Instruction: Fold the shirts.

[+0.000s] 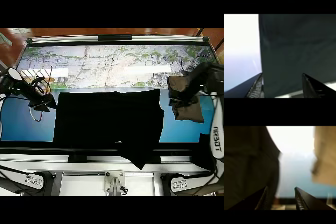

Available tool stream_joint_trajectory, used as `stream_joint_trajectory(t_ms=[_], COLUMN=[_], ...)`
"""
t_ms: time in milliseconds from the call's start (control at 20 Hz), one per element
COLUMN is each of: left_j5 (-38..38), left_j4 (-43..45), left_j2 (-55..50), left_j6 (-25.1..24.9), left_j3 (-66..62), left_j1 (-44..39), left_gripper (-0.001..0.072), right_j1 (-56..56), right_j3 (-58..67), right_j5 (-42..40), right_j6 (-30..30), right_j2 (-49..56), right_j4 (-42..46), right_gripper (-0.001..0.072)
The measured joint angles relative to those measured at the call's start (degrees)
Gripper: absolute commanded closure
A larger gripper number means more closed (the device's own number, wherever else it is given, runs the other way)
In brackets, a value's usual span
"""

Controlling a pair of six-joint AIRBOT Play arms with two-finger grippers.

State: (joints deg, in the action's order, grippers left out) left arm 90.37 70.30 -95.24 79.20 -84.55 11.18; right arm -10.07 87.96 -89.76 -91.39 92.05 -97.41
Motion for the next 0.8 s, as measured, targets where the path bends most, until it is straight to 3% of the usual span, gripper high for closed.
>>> stream_joint_trajectory(t_ms=[200,300,400,600,800], left_j5=[-0.50,-1.95,-3.02,-5.60,-9.31], left_j4=[-3.69,-4.55,-5.70,-6.36,-6.97], left_j2=[9.66,14.49,18.34,21.70,22.60], left_j6=[-1.42,-3.65,-6.10,-9.55,-10.88], left_j3=[16.22,25.90,33.35,41.22,43.74], left_j1=[2.86,6.21,10.43,17.16,17.51], left_gripper=[0.0135,0.0049,0.0041,0.0041,0.0042], right_j1=[-6.36,-8.57,-9.86,-10.82,-11.06], right_j3=[-8.41,-13.88,-18.16,-22.49,-23.74], right_j5=[-1.73,-1.27,-0.68,0.92,2.86], right_j6=[-1.92,-4.17,-6.32,-8.31,-8.90], right_j2=[-7.32,-10.64,-12.81,-14.47,-14.95], right_j4=[-0.98,-4.85,-8.39,-12.90,-14.78], right_gripper=[0.0256,0.0255,0.0256,0.0256,0.0256])
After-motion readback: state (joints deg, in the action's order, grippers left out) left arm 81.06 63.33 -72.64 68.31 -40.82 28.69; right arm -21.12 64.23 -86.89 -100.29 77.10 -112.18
